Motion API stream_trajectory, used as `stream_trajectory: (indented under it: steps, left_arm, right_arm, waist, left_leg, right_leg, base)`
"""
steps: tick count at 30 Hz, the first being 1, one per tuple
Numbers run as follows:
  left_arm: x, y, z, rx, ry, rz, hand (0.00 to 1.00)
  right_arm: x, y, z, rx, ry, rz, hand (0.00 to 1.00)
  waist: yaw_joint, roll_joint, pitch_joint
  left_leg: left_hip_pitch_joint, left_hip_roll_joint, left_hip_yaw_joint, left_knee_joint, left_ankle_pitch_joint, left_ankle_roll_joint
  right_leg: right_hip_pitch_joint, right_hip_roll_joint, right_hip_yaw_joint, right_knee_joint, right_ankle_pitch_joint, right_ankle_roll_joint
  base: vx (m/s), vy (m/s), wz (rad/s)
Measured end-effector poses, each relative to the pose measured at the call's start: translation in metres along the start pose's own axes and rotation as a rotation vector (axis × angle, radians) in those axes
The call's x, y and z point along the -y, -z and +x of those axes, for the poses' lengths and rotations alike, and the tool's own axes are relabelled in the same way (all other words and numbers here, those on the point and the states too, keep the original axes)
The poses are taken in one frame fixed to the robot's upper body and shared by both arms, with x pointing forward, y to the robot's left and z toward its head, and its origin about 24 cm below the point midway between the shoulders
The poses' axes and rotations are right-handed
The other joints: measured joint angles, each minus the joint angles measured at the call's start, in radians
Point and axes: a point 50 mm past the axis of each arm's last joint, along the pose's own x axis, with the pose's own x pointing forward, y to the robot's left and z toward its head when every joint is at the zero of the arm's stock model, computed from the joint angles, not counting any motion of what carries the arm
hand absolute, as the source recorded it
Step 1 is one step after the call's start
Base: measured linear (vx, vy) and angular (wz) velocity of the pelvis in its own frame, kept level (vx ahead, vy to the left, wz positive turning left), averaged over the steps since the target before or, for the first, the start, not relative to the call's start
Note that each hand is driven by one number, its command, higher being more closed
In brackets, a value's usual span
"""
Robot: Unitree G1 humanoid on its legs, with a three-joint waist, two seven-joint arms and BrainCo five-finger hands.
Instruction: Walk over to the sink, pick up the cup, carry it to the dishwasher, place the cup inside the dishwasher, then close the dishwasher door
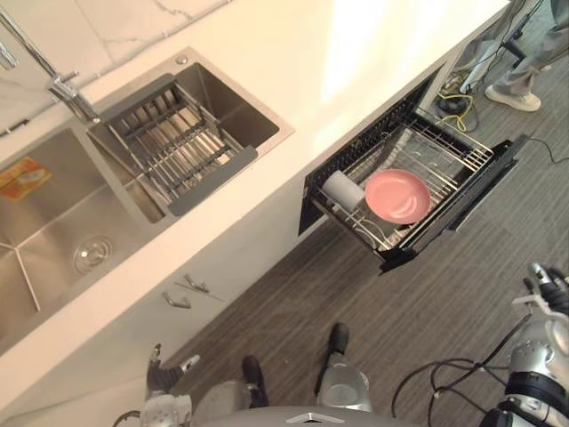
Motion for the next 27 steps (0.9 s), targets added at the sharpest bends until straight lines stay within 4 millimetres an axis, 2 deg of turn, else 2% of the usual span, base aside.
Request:
stream_trajectory:
  steps: [3, 10, 12, 13, 14, 15, 18, 22, 27]
  left_arm:
    - [0.006, 0.001, -0.002, -0.006, 0.013, 0.008, 0.00]
    - [0.007, -0.004, 0.000, 0.006, 0.004, 0.006, 0.00]
    - [0.008, -0.009, 0.003, 0.020, -0.002, 0.002, 0.00]
    - [0.009, -0.012, 0.004, 0.028, -0.002, -0.001, 0.00]
    - [0.010, -0.017, 0.006, 0.042, -0.001, -0.004, 0.00]
    - [0.010, -0.019, 0.007, 0.048, -0.003, -0.006, 0.00]
    - [0.012, -0.026, 0.010, 0.070, -0.003, -0.011, 0.00]
    - [0.014, -0.034, 0.013, 0.093, 0.002, -0.012, 0.00]
    - [0.018, -0.042, 0.015, 0.121, 0.013, -0.008, 0.00]
  right_arm:
    - [0.004, 0.016, -0.006, -0.045, -0.014, 0.015, 1.00]
    - [-0.010, 0.044, -0.013, -0.136, -0.059, 0.091, 1.00]
    - [-0.019, 0.047, -0.012, -0.143, -0.076, 0.104, 1.00]
    - [-0.021, 0.049, -0.011, -0.145, -0.076, 0.111, 1.00]
    - [-0.025, 0.049, -0.010, -0.144, -0.087, 0.111, 1.00]
    - [-0.029, 0.049, -0.010, -0.143, -0.098, 0.109, 1.00]
    - [-0.051, 0.050, -0.010, -0.147, -0.157, 0.107, 1.00]
    - [-0.080, 0.049, -0.010, -0.147, -0.228, 0.112, 1.00]
    - [-0.098, 0.043, -0.010, -0.125, -0.262, 0.094, 1.00]
  waist:
    - [0.003, 0.023, -0.015]
    - [0.033, 0.020, -0.015]
    - [0.038, 0.026, -0.004]
    - [0.042, 0.017, 0.010]
    - [0.049, 0.026, 0.018]
    - [0.050, 0.024, 0.027]
    - [0.050, 0.017, 0.062]
    - [0.051, 0.026, 0.118]
    - [0.052, 0.043, 0.158]
  left_leg:
    - [0.000, 0.028, 0.070, -0.005, 0.012, -0.018]
    - [-0.040, 0.039, 0.098, -0.003, 0.029, -0.014]
    - [-0.045, 0.038, 0.101, -0.003, 0.029, -0.014]
    - [-0.046, 0.037, 0.100, -0.003, 0.029, -0.014]
    - [-0.048, 0.036, 0.099, -0.003, 0.029, -0.015]
    - [-0.051, 0.036, 0.098, -0.003, 0.029, -0.015]
    - [-0.075, 0.032, 0.092, -0.003, 0.035, -0.014]
    - [-0.082, 0.028, 0.085, -0.002, 0.037, -0.013]
    - [-0.107, 0.011, 0.060, 0.002, 0.040, -0.008]
  right_leg:
    - [0.002, 0.004, -0.015, 0.000, -0.006, -0.004]
    - [-0.057, 0.010, -0.006, 0.007, 0.018, -0.013]
    - [-0.064, 0.010, -0.001, 0.007, 0.021, -0.012]
    - [-0.065, 0.010, -0.001, 0.007, 0.021, -0.012]
    - [-0.067, 0.010, -0.001, 0.007, 0.022, -0.012]
    - [-0.068, 0.010, -0.001, 0.007, 0.022, -0.011]
    - [-0.092, 0.009, 0.001, 0.007, 0.026, -0.011]
    - [-0.096, 0.007, 0.000, 0.008, 0.029, -0.011]
    - [-0.109, -0.006, -0.012, 0.008, 0.035, -0.004]
  base:
    - [-0.01, -0.068, 0.10]
    - [0.03, -0.014, -0.04]
    - [0.02, 0.005, -0.02]
    - [0.00, 0.000, 0.00]
    - [0.00, 0.000, 0.00]
    - [0.00, 0.000, 0.00]
    - [0.00, 0.001, 0.05]
    - [0.00, 0.000, 0.01]
    - [-0.01, 0.012, 0.12]
